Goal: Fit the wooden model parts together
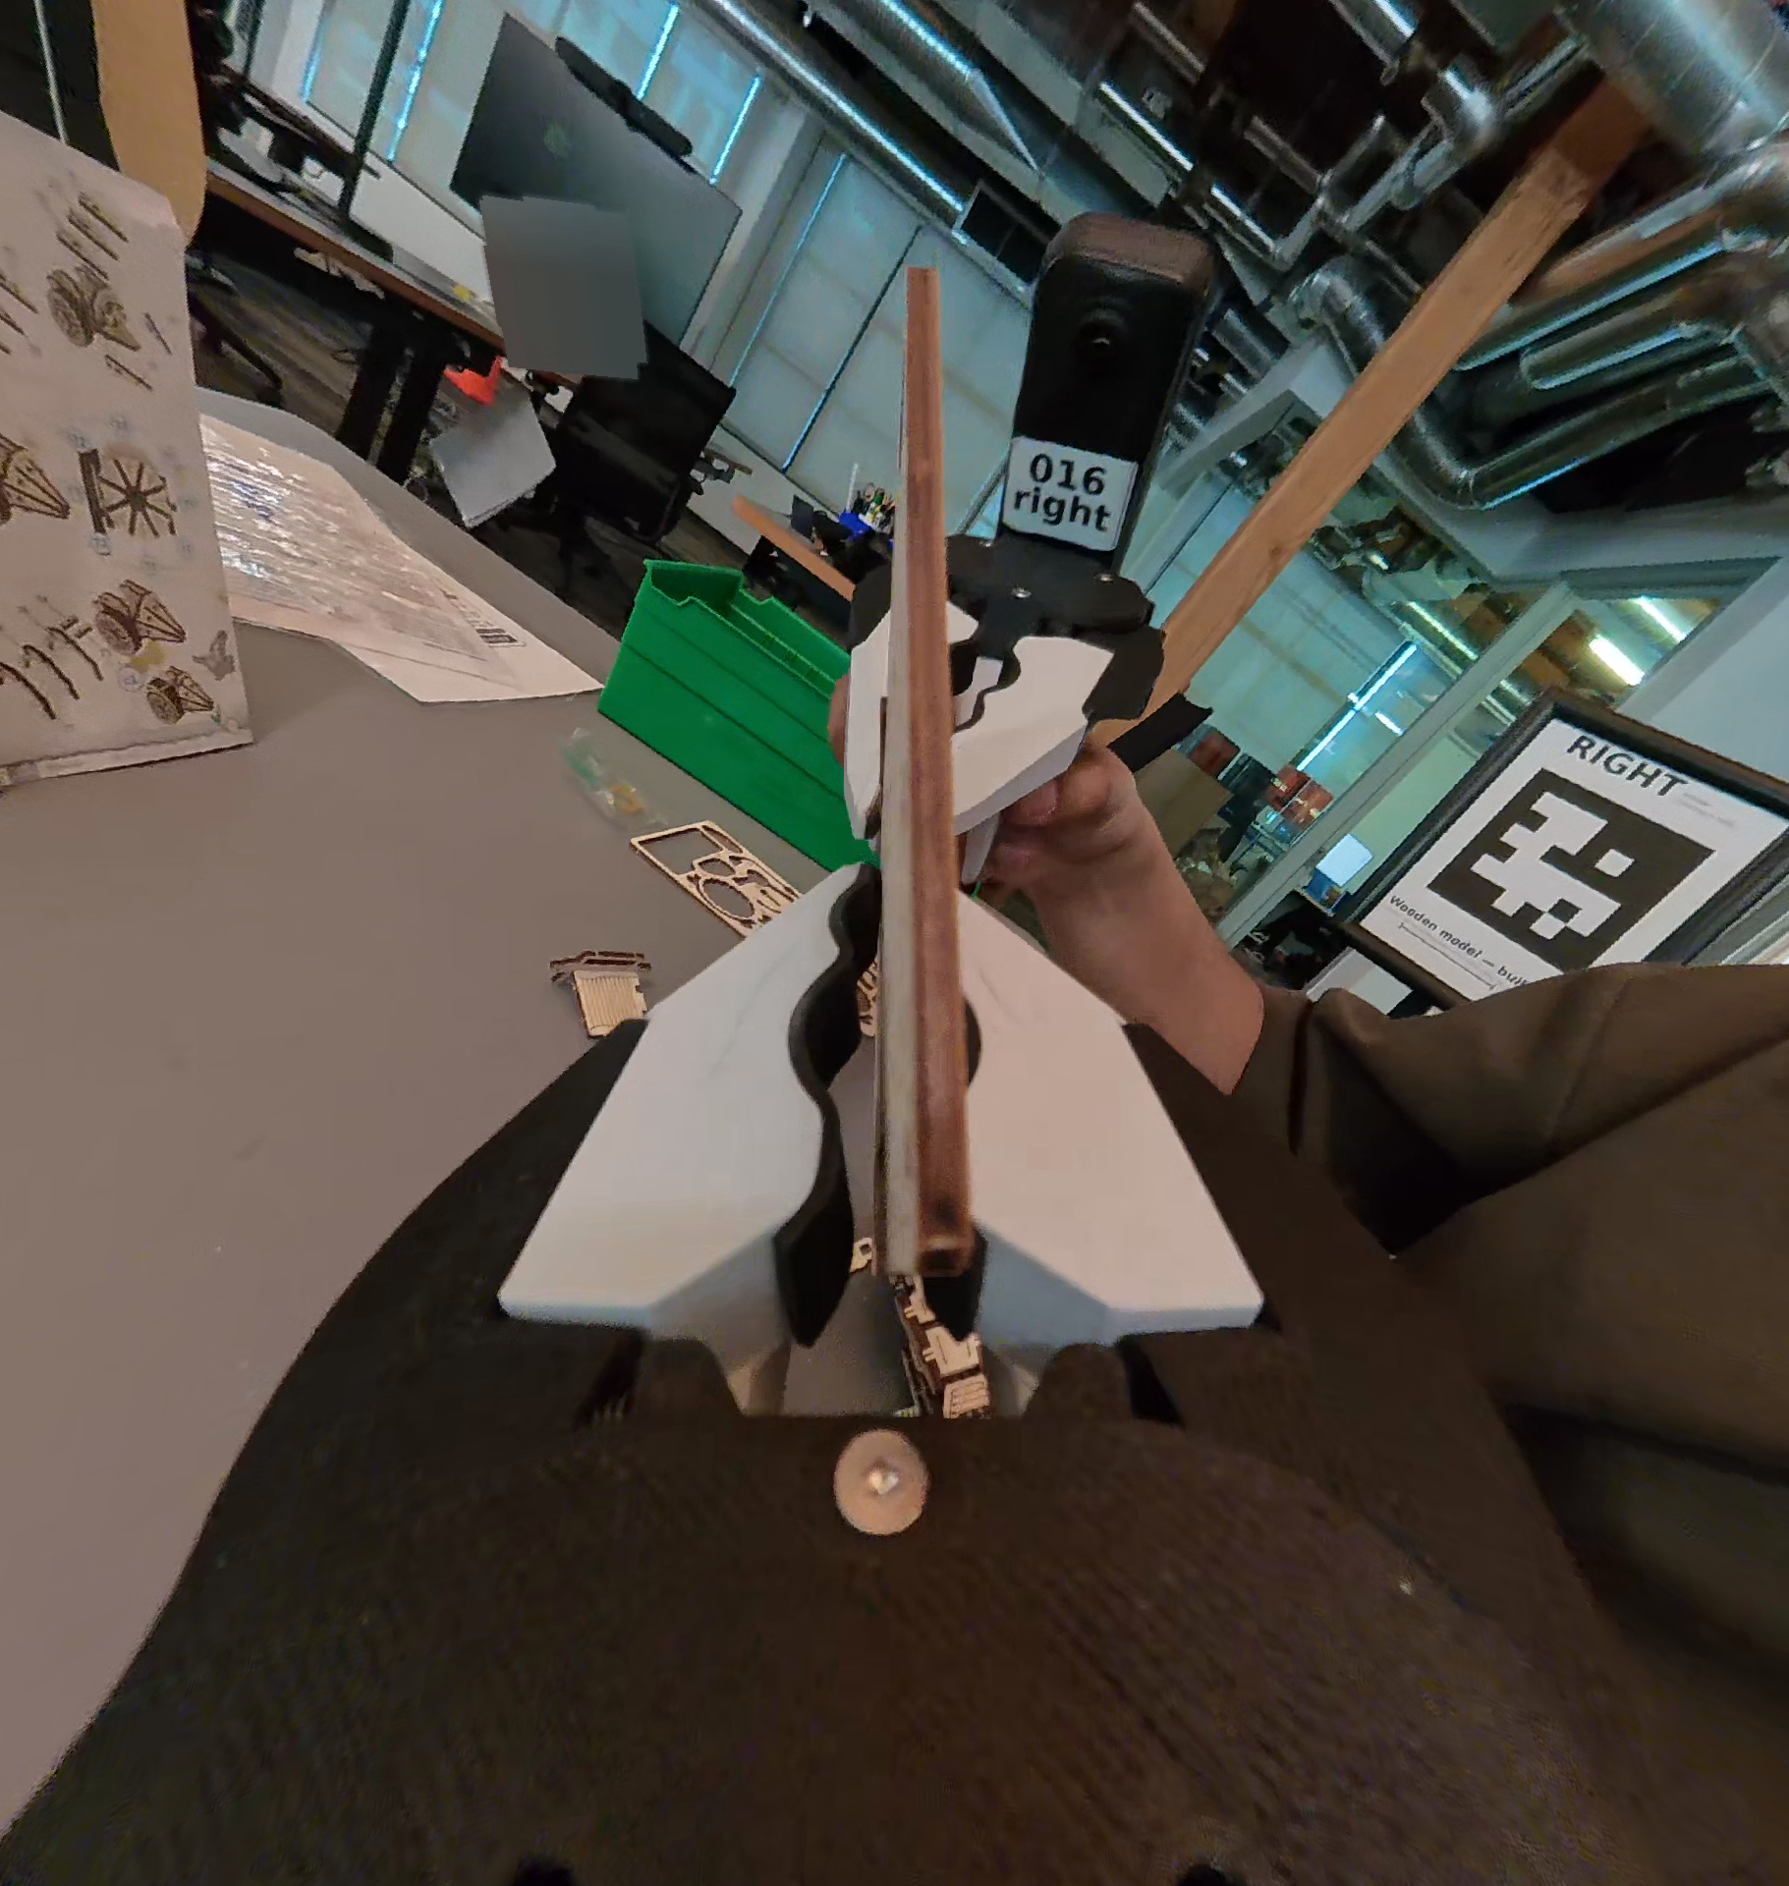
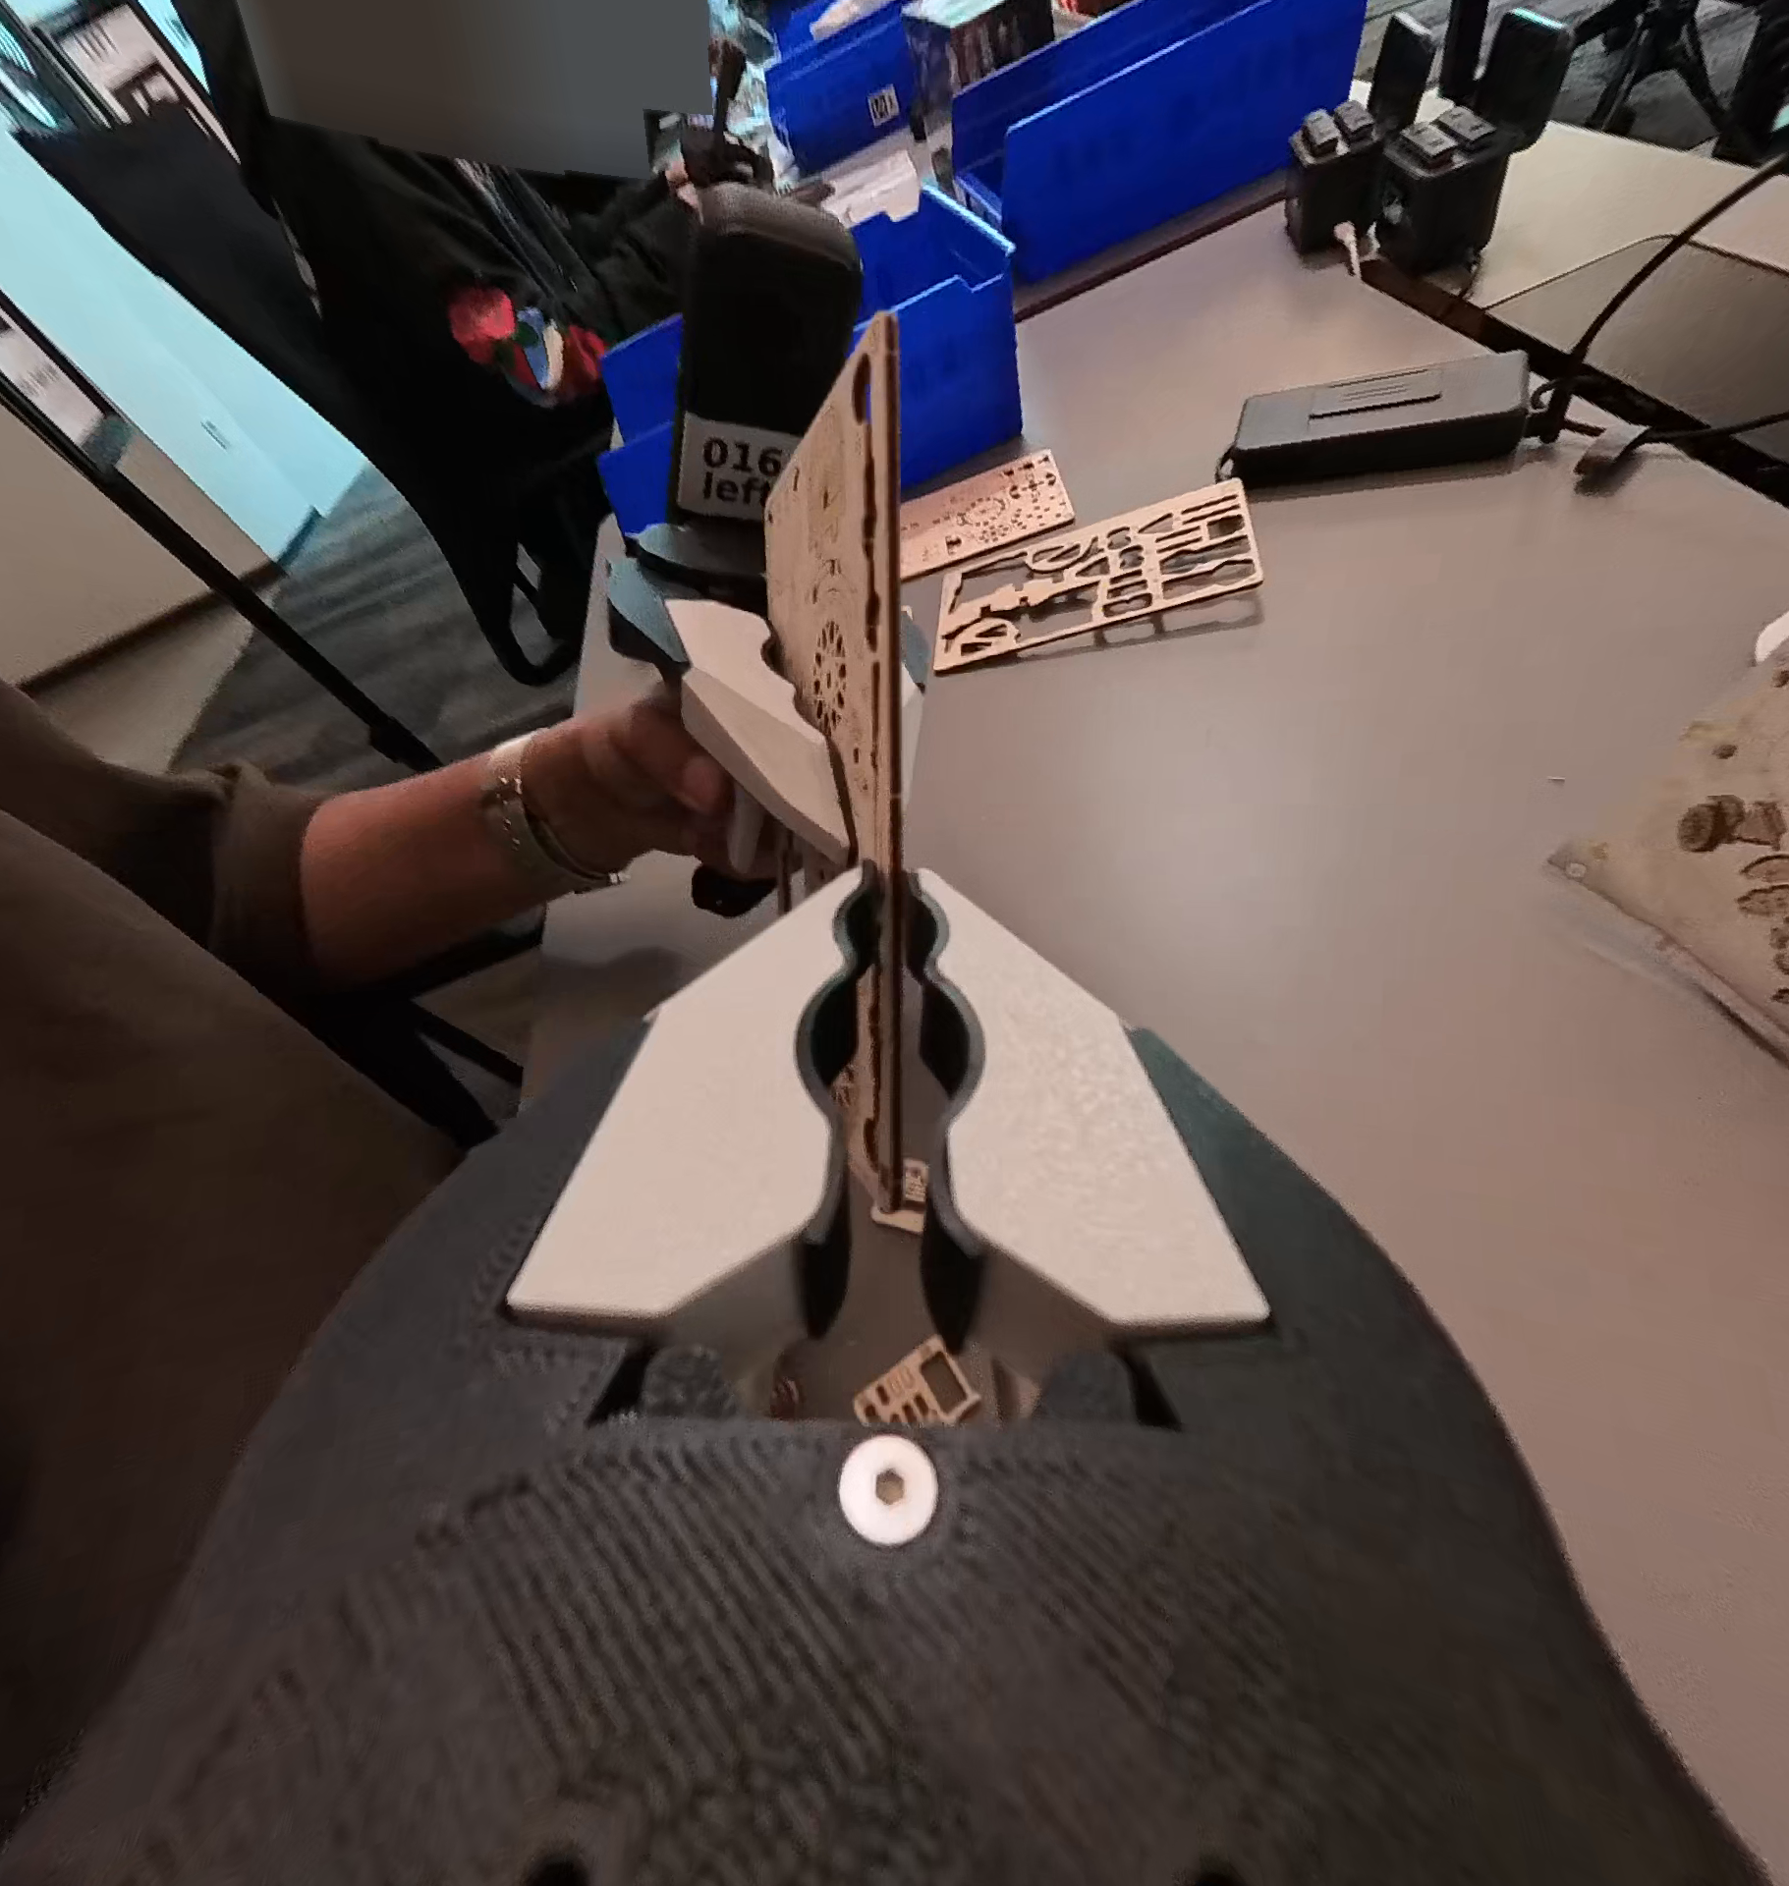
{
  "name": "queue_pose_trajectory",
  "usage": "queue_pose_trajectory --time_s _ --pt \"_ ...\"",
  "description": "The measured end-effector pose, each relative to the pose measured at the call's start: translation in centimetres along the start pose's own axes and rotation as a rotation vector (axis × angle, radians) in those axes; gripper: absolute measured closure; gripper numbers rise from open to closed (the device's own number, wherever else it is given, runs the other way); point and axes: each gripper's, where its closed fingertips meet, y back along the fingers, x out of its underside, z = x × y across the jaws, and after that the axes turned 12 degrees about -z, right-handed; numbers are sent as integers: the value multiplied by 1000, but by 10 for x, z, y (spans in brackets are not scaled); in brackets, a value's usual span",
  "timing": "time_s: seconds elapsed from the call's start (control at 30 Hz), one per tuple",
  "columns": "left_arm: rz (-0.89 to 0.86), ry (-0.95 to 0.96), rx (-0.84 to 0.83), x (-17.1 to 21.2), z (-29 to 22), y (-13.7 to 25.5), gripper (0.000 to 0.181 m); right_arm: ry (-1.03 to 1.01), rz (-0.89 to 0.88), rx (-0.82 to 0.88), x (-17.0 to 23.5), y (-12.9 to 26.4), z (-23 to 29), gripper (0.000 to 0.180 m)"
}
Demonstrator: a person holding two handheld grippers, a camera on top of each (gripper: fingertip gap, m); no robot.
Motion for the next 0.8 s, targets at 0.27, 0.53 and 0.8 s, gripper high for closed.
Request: queue_pose_trajectory --time_s 0.27,0.53,0.8 --pt "92 -112 -88 10 8 1 179 106 87 64 11 0 -7 177" --pt "61 -49 -97 9 15 3 180 195 78 145 9 -4 -17 166" --pt "115 -55 -85 18 11 -1 180 175 -9 105 -2 -7 -10 171"
